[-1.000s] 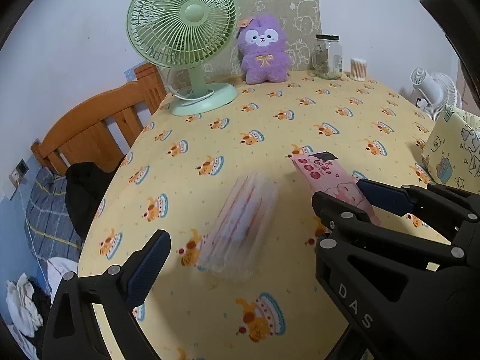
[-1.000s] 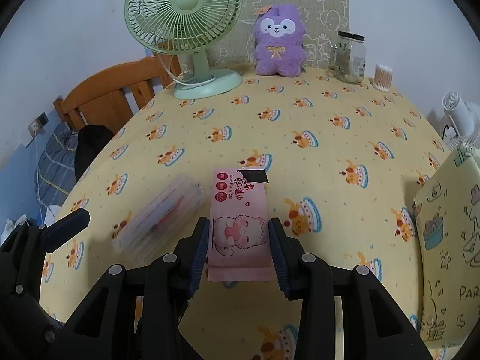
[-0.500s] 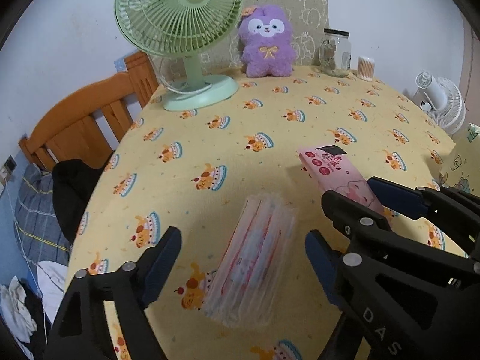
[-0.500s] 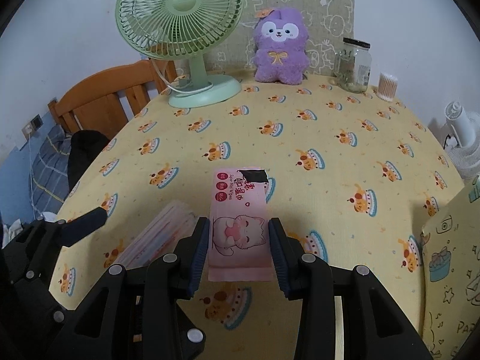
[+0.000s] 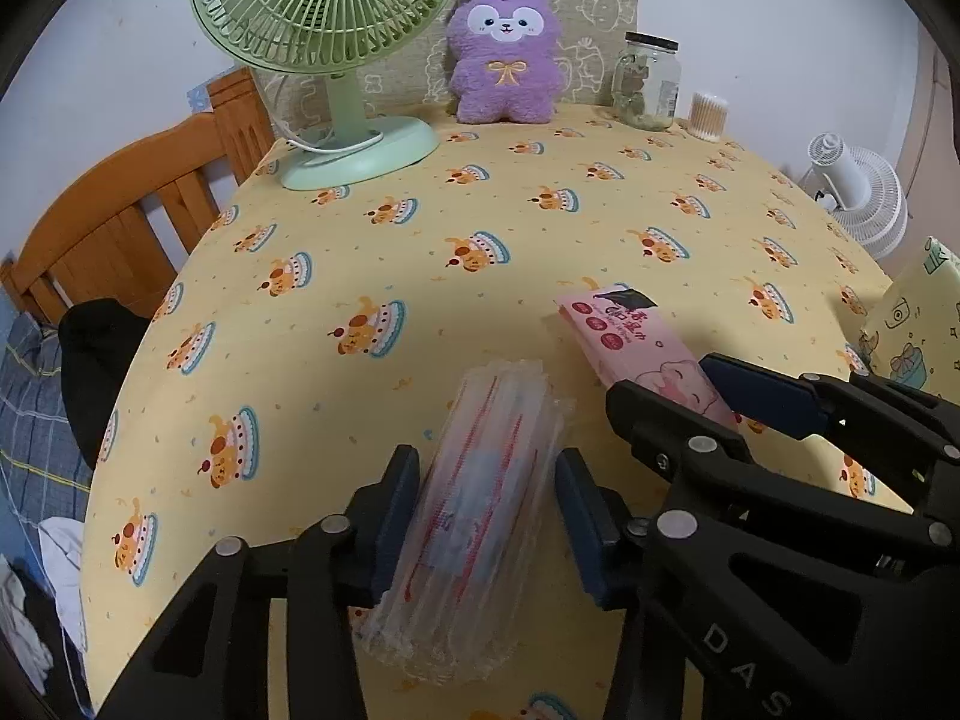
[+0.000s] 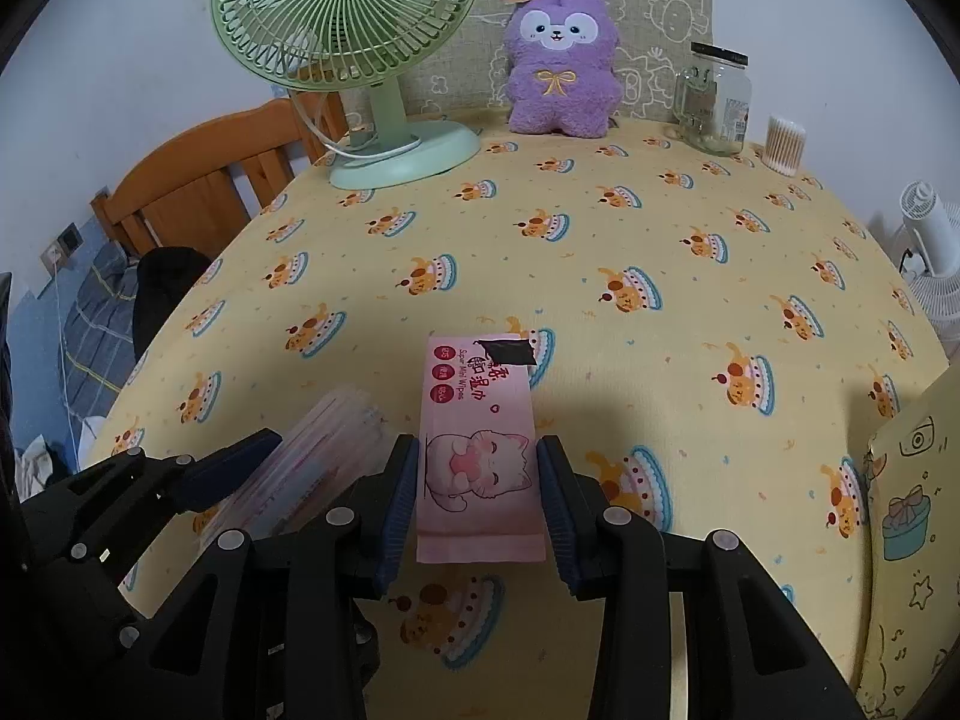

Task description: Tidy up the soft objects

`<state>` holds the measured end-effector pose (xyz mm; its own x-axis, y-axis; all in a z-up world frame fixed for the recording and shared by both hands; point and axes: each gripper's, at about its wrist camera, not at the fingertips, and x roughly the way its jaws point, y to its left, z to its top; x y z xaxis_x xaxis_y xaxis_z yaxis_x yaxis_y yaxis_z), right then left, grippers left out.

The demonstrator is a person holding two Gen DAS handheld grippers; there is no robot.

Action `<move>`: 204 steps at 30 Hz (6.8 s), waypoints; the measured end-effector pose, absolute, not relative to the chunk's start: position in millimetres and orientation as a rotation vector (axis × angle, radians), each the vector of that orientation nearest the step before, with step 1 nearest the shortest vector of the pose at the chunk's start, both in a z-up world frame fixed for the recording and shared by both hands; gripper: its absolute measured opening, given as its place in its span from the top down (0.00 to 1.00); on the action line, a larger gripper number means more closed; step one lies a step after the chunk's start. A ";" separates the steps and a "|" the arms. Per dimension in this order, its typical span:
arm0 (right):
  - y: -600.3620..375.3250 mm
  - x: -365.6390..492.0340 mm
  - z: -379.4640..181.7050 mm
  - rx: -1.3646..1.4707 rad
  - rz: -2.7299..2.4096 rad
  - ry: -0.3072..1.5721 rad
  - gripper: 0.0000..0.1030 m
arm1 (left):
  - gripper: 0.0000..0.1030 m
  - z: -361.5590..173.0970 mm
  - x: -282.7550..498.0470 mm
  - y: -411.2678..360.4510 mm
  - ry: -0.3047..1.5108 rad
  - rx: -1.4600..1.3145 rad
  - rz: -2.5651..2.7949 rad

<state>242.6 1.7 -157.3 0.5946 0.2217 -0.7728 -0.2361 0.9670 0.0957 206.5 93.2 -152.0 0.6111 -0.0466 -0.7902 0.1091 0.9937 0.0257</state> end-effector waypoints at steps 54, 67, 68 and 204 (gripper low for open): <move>-62.7 151.2 -46.7 0.027 0.290 0.672 0.58 | 0.76 -48.6 117.4 35.4 0.681 0.037 -0.048; -89.5 144.1 -30.8 0.041 0.278 0.625 0.58 | 0.76 -33.7 112.6 13.0 0.633 0.049 -0.067; -92.5 144.0 -30.0 0.042 0.276 0.623 0.58 | 0.76 -33.1 113.0 10.4 0.631 0.050 -0.069; -211.4 74.6 -0.6 0.132 0.059 0.539 0.07 | 0.00 0.8 64.5 -87.6 0.522 0.124 -0.189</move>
